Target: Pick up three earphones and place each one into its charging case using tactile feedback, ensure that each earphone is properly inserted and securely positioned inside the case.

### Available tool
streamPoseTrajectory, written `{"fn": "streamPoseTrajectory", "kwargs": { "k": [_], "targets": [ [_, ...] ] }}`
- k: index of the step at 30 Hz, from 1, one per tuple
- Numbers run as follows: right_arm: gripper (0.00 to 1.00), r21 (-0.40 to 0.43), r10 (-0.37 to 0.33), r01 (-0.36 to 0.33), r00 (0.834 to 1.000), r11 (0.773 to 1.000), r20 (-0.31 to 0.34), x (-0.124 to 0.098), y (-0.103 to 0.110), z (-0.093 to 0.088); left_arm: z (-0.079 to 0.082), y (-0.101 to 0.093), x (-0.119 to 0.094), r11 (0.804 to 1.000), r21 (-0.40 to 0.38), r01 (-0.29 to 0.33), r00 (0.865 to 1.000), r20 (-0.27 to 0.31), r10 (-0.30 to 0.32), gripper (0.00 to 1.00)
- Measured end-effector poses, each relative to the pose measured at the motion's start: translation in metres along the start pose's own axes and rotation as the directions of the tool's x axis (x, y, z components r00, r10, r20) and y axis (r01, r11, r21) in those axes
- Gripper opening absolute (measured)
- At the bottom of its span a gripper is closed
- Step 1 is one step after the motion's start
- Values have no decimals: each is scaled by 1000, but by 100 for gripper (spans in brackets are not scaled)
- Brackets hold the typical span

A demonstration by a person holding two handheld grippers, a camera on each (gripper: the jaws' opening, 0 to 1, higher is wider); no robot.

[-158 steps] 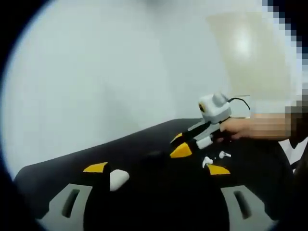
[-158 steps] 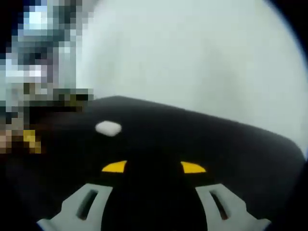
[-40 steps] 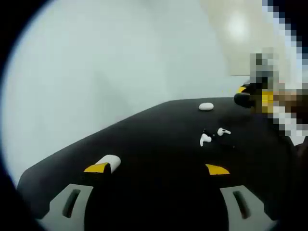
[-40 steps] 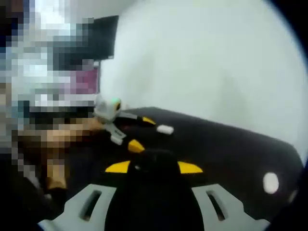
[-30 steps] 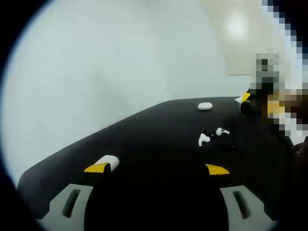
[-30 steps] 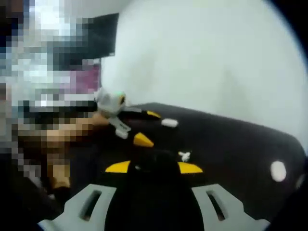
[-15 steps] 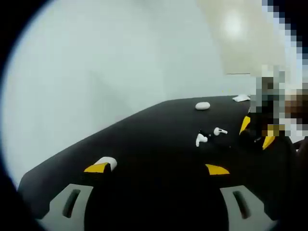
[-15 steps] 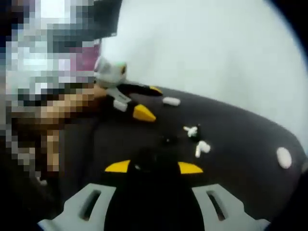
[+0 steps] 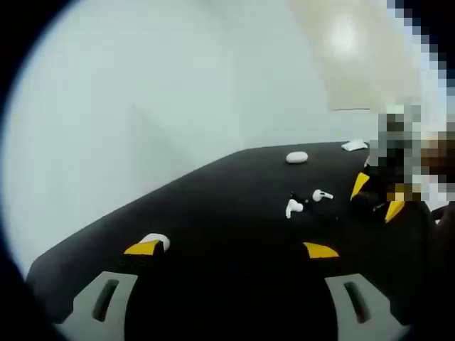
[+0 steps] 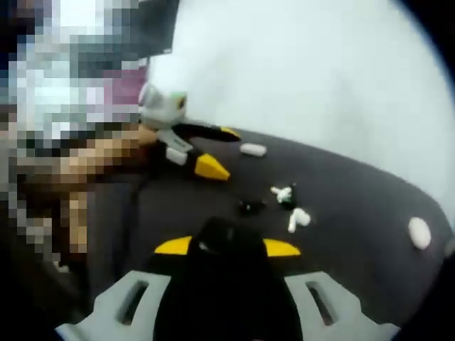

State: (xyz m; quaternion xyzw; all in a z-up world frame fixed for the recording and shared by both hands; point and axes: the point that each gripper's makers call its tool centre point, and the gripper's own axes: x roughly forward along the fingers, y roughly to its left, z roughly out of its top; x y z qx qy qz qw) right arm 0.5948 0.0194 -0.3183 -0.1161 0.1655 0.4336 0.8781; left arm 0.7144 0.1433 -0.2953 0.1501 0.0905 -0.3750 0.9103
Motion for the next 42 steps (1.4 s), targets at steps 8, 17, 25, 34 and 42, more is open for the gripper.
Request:
{"fn": "streamPoseTrajectory", "kwargs": {
  "k": [8,17,25,34,42],
  "targets": [
    [47,93,85,-90,995,992,58,-16,3,19,0,0,0,1000,0,0,1000,0,0,74],
    [46,114,98,-97,995,989,2,-17,2,-6,-1,0,0,1000,-1,2,1000,-3,-2,74],
    [46,91,105,-101,994,991,-33,-21,7,-8,-4,-2,1,1000,7,7,1000,-17,-6,74],
    [42,67,133,-130,991,989,-32,-26,25,-7,-4,-2,1,1000,10,6,1000,-19,-6,74],
    [37,47,177,-175,984,983,-33,-22,44,-8,-5,-3,0,1000,17,9,1000,-22,-9,74]
  ]
}}
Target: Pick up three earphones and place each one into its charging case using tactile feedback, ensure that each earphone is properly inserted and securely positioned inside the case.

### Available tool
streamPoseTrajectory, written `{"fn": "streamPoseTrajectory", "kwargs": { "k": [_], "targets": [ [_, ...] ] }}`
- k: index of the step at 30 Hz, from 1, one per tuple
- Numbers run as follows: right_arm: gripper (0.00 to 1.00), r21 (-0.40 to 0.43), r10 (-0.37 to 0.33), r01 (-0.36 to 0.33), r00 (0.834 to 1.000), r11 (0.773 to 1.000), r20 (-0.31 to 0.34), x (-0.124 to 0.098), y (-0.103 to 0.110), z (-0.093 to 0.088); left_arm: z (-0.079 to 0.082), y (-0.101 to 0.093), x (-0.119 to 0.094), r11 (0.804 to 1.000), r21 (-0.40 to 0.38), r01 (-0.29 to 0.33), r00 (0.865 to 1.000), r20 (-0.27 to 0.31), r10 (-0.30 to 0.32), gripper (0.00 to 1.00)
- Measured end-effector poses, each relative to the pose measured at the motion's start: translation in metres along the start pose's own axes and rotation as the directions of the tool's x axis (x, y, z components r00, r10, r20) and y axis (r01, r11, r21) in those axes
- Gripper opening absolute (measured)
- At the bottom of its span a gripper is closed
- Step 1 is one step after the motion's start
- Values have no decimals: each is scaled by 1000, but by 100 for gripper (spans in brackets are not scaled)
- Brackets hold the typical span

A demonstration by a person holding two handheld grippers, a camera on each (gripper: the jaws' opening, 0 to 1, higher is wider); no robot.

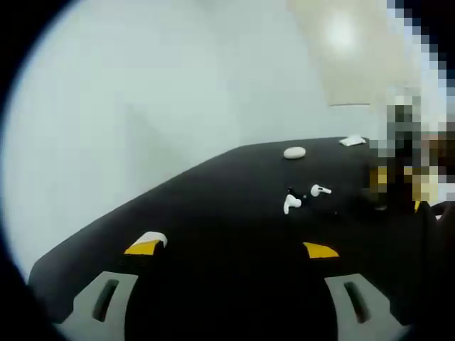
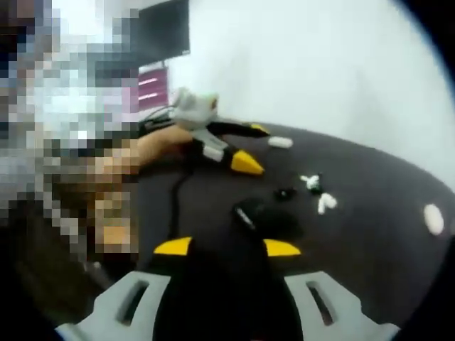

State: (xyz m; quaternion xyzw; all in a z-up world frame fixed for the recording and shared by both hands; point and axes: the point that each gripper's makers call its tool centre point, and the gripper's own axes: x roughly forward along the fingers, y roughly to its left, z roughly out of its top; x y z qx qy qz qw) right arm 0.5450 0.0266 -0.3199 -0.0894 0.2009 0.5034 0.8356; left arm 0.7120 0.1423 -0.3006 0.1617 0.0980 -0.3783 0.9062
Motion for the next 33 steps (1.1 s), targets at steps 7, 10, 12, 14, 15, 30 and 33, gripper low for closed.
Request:
{"fn": "streamPoseTrajectory", "kwargs": {
  "k": [7,10,12,14,15,30,33],
  "targets": [
    [37,-51,103,-103,995,993,1,24,30,9,-1,0,0,1000,3,1,1000,-4,-1,74],
    [37,-80,121,-121,993,989,0,35,36,13,-1,1,0,1000,1,2,1000,-2,-2,74],
    [37,-87,131,-131,991,987,-3,39,38,16,-1,1,-1,1000,1,-1,1000,-3,1,74],
    [37,-93,150,-150,989,984,-12,36,39,20,0,2,-1,1000,-2,-3,1000,-1,3,74],
    [37,-91,162,-160,987,983,13,32,39,28,0,3,-2,1000,-4,-3,1000,0,3,74],
    [39,-33,-9,11,999,999,46,23,-39,39,0,0,0,1000,5,5,1000,-4,-5,74],
    [42,-81,-4,5,1000,997,19,29,-40,35,0,1,-1,1000,7,4,1000,-5,-4,74]
  ]
}}
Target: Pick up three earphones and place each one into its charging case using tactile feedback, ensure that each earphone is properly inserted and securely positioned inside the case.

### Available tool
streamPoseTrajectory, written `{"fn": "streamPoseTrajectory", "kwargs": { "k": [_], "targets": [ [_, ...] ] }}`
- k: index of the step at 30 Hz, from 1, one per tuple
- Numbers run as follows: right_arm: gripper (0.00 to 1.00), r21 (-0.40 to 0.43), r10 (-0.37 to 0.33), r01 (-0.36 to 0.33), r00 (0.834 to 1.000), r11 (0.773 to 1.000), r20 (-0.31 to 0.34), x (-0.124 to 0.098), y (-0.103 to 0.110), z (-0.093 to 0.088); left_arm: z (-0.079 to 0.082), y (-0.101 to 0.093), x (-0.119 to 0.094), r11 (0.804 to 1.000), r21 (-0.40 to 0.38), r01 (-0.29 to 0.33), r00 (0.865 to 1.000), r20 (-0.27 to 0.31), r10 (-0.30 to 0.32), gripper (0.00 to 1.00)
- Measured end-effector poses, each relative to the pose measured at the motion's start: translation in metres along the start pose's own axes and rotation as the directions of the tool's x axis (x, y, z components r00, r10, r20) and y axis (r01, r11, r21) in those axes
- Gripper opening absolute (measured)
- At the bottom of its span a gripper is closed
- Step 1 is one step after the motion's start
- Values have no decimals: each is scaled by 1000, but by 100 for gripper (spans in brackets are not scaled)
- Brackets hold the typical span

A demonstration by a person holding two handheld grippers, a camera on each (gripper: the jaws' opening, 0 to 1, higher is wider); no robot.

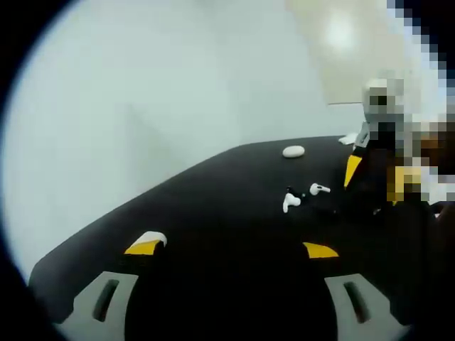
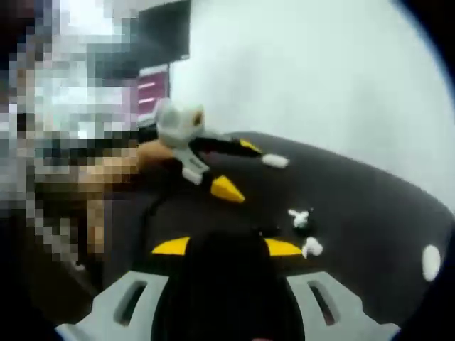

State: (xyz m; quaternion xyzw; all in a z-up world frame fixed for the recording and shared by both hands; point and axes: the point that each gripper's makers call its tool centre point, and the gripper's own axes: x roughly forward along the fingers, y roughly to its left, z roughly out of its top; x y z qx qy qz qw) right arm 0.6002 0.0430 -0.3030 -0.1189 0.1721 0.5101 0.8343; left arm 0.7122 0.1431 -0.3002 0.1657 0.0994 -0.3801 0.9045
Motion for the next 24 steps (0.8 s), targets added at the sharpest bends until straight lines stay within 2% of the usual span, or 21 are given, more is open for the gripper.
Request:
{"fn": "streamPoseTrajectory", "kwargs": {
  "k": [3,5,7,8,11,13,16,18,20,22,24],
  "targets": [
    [46,-42,4,-4,1000,999,-8,5,0,-3,-1,0,0,1000,-2,-1,1000,-3,1,74],
    [46,-42,6,-7,1000,999,-14,10,1,-6,-3,0,0,1000,0,1,1000,-10,-1,74],
    [44,-34,-5,4,1000,999,-19,12,2,-9,-3,-1,0,1000,5,4,1000,-15,-4,74],
    [40,-20,-13,12,1000,1000,-19,13,2,-10,-3,-1,0,1000,6,6,1000,-16,-6,74],
    [39,12,-53,53,998,999,-15,13,-1,-10,-3,-1,0,1000,5,7,1000,-15,-6,74],
    [39,44,-132,133,991,990,-20,10,-7,-10,-3,-1,0,1000,6,6,1000,-14,-6,74],
    [39,26,-243,244,970,970,-25,1,-11,-12,-2,-1,0,1000,9,6,1000,-13,-6,74],
    [39,26,-288,287,958,957,4,-4,-9,-11,-2,-1,0,1000,8,6,1000,-13,-6,74],
    [39,76,-312,308,949,948,36,-7,-6,-10,-2,-2,0,1000,13,8,1000,-17,-8,73],
    [39,159,-326,316,945,935,40,-10,-6,-11,-2,-3,0,1000,18,10,1000,-16,-9,73],
    [39,206,-336,323,941,924,32,-13,-7,-12,-2,-4,0,1000,16,11,1000,-16,-11,73]
  ]
}}
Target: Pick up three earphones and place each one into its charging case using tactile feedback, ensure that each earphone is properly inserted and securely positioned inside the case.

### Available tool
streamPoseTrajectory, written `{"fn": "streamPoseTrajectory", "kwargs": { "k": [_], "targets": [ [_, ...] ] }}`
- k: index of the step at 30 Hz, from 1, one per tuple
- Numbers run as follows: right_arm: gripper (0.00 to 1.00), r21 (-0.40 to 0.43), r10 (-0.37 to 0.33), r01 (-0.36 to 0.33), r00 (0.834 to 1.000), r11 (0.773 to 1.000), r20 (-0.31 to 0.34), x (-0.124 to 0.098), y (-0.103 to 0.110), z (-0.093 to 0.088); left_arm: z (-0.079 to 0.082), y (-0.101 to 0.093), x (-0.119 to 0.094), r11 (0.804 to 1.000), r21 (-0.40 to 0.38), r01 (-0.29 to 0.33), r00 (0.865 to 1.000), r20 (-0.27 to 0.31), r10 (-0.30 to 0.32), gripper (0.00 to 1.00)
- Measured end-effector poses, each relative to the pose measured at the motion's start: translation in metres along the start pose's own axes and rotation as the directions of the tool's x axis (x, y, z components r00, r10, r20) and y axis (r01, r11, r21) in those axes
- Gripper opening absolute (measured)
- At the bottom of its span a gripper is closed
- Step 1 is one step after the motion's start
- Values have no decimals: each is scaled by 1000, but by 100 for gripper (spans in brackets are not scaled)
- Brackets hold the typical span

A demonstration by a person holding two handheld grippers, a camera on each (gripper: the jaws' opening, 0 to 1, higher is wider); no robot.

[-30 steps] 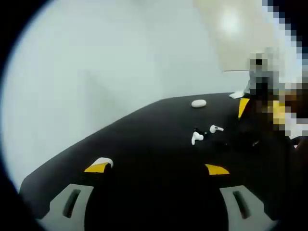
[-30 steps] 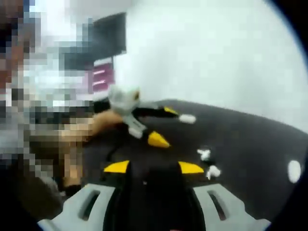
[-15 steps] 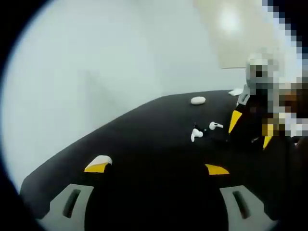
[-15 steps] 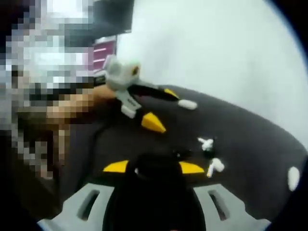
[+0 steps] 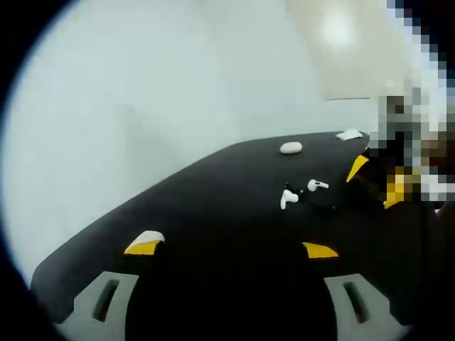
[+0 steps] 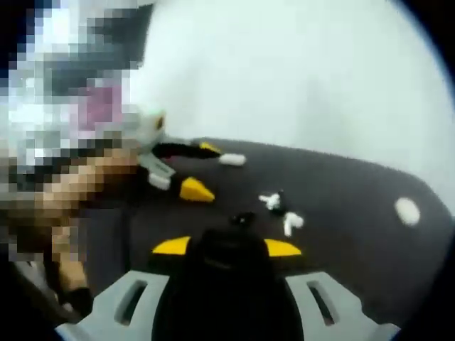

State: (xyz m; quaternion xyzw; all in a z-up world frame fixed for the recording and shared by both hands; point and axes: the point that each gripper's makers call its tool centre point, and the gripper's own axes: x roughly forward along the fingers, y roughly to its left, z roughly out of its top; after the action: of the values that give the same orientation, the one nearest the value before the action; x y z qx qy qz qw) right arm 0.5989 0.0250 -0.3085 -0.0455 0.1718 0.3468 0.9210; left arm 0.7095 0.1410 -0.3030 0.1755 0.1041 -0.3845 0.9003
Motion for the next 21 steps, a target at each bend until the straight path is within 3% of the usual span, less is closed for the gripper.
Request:
{"fn": "streamPoseTrajectory", "kwargs": {
  "k": [8,21],
  "targets": [
    [39,49,-88,90,995,995,-37,0,-14,-10,1,1,-1,1000,-3,0,1000,4,0,73],
    [39,-5,-75,75,997,997,-37,-5,-5,-15,2,-1,-1,1000,5,6,1000,9,-6,72]
  ]
}}
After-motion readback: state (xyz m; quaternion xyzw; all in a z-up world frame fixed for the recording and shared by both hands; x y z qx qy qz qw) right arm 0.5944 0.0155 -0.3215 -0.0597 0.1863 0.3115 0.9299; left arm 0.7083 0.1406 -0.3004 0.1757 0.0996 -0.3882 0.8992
